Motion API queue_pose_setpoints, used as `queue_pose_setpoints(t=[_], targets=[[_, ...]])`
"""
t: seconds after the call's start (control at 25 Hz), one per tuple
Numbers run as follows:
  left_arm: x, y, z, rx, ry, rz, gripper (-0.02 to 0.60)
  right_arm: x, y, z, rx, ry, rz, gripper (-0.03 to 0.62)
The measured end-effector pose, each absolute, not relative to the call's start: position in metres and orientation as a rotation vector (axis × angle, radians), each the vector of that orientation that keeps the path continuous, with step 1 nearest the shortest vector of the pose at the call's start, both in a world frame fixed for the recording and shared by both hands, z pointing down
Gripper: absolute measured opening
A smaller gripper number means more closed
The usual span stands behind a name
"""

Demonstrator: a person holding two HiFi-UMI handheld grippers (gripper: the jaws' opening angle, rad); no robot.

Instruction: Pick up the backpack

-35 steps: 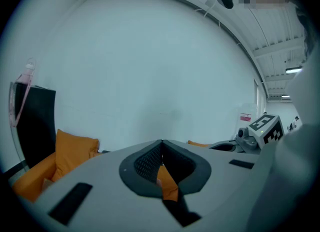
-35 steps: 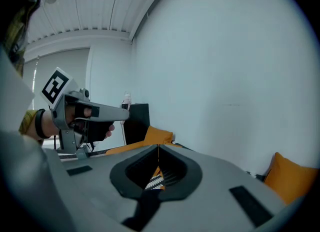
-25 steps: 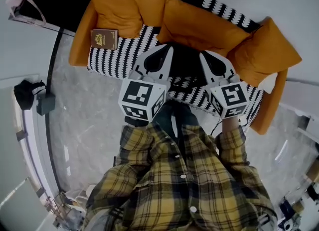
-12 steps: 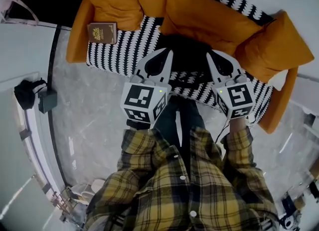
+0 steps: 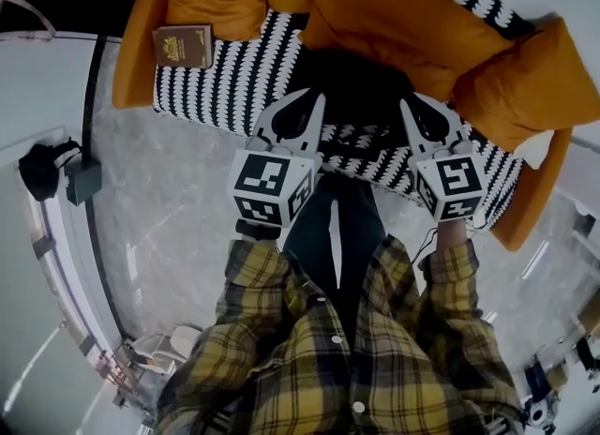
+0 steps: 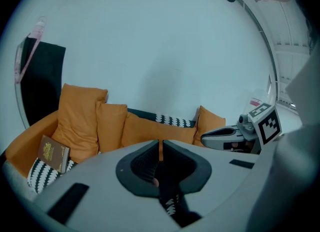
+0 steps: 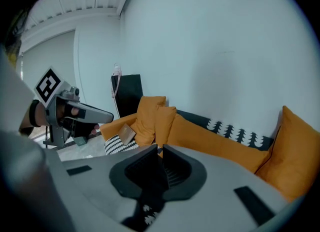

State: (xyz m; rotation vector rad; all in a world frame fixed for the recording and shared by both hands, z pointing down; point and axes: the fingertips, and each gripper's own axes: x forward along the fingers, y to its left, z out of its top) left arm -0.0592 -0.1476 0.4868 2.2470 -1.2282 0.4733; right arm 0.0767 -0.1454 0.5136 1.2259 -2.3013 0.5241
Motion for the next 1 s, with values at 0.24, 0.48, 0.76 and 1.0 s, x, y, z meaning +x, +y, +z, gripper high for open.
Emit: queue_pose_setpoints(t=[0.24, 0.48, 0.76, 1.0], targets=[[-0.066, -0.143, 0.528, 2.189, -1.172, 0.511, 0.106, 0.078, -0.143, 0.548, 1.190, -2.267, 0.597, 0.124], [-0.071, -0.140, 0.569, 2.145, -1.168, 0.580, 0.178, 0.082, -0.143, 0.579, 1.163, -2.238, 0.630, 0.193], [-0.086, -0.140, 0.607, 2.095, -1.193, 0.677, 0.237, 0.090, -0.141, 0.620, 1.130, -2.169, 0.647, 0.265], [-0.091, -0.140, 0.637, 2.068, -1.195, 0.737, 0.256, 0.095, -0.138, 0.653, 1.113, -2.116, 0.656, 0.291]])
